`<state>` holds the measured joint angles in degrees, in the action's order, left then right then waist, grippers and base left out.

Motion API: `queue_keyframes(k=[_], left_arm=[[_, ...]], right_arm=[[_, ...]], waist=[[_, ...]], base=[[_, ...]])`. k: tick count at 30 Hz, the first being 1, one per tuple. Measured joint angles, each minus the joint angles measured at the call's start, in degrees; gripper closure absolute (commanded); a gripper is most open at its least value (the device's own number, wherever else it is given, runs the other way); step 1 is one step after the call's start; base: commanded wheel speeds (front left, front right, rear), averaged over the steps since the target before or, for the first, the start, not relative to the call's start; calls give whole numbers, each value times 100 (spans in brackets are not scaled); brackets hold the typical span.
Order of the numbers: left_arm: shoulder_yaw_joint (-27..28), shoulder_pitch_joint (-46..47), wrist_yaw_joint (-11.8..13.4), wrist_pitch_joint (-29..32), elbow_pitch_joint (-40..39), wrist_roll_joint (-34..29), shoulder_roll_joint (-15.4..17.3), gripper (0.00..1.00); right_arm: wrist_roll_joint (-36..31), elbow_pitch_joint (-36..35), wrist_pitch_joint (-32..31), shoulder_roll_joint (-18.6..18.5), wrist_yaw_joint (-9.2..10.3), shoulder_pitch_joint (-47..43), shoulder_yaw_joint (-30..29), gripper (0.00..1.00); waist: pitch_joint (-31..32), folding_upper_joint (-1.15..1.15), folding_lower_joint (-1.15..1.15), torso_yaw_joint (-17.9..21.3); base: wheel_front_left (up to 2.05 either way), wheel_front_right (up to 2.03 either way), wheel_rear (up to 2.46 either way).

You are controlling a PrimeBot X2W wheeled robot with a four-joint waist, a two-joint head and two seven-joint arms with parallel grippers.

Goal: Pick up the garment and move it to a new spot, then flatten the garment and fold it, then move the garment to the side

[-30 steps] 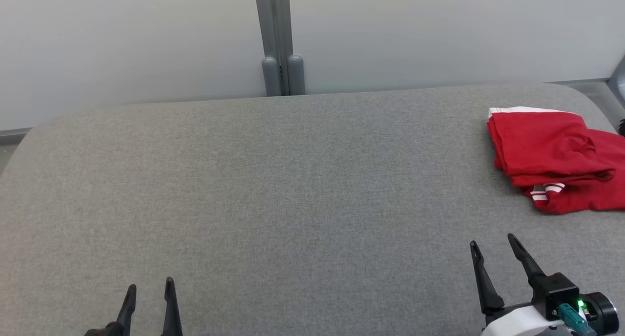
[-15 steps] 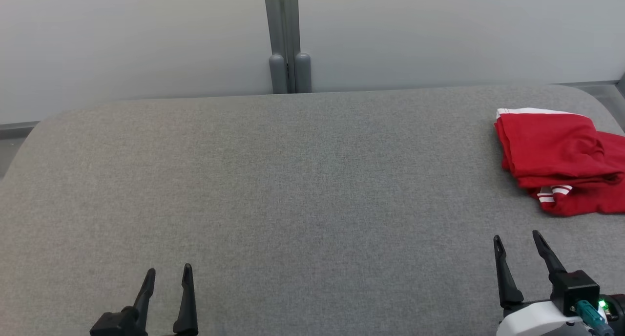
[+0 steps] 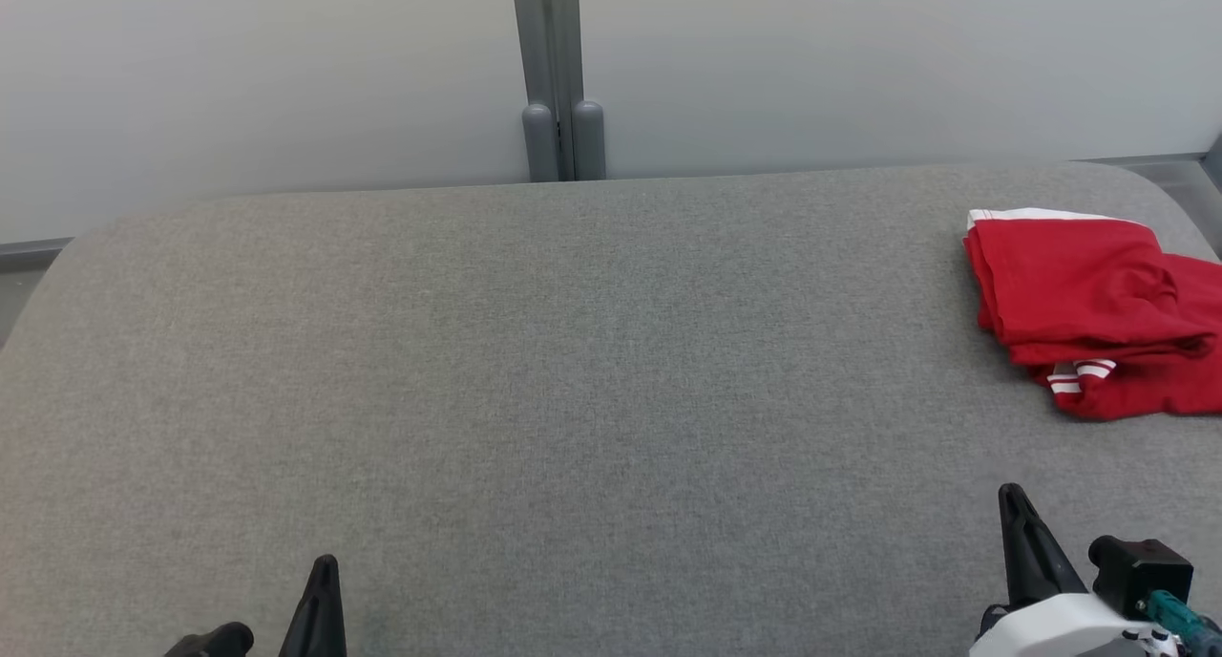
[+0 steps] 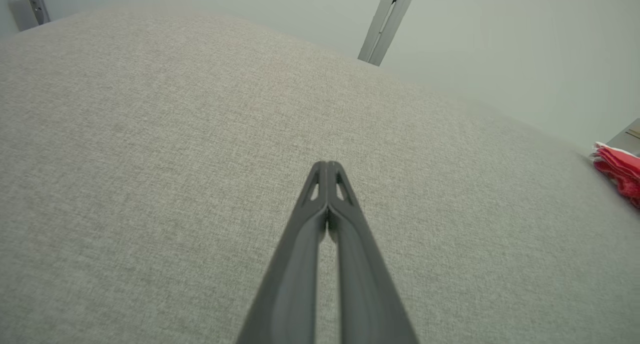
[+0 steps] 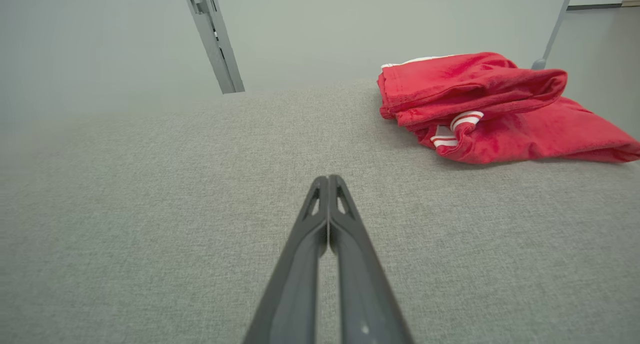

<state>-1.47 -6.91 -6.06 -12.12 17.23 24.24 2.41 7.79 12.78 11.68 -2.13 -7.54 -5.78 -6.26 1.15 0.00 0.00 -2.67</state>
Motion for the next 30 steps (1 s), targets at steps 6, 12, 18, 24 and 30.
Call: queue_keyframes(k=[6, 12, 18, 24, 30], left_arm=[[70, 93, -3, 154, -23, 556, 0, 100], [133, 202, -7, 305, -44, 1129, 0, 100], [183, 294, -26, 444, -62, 1604, 1, 100], [243, 371, -44, 561, -82, 2059, 1, 100], [297, 448, -47, 687, -108, 2523, 2, 100]], right_arm=[[711, -2, -124, -1, 0, 58, 10, 100], [1397, -2, -261, -2, 0, 166, 15, 100], [2016, 1, -397, -7, 0, 247, 14, 100], [2581, 9, -515, -10, 1, 313, 14, 100], [3128, 16, -645, -16, 1, 401, 13, 100]], waist=[[-7, 0, 0, 14], [-14, 0, 0, 28], [-20, 0, 0, 41], [-27, 0, 0, 55], [-34, 0, 0, 68]], base=[[0, 0, 0], [0, 0, 0], [0, 0, 0], [0, 0, 0], [0, 0, 0]])
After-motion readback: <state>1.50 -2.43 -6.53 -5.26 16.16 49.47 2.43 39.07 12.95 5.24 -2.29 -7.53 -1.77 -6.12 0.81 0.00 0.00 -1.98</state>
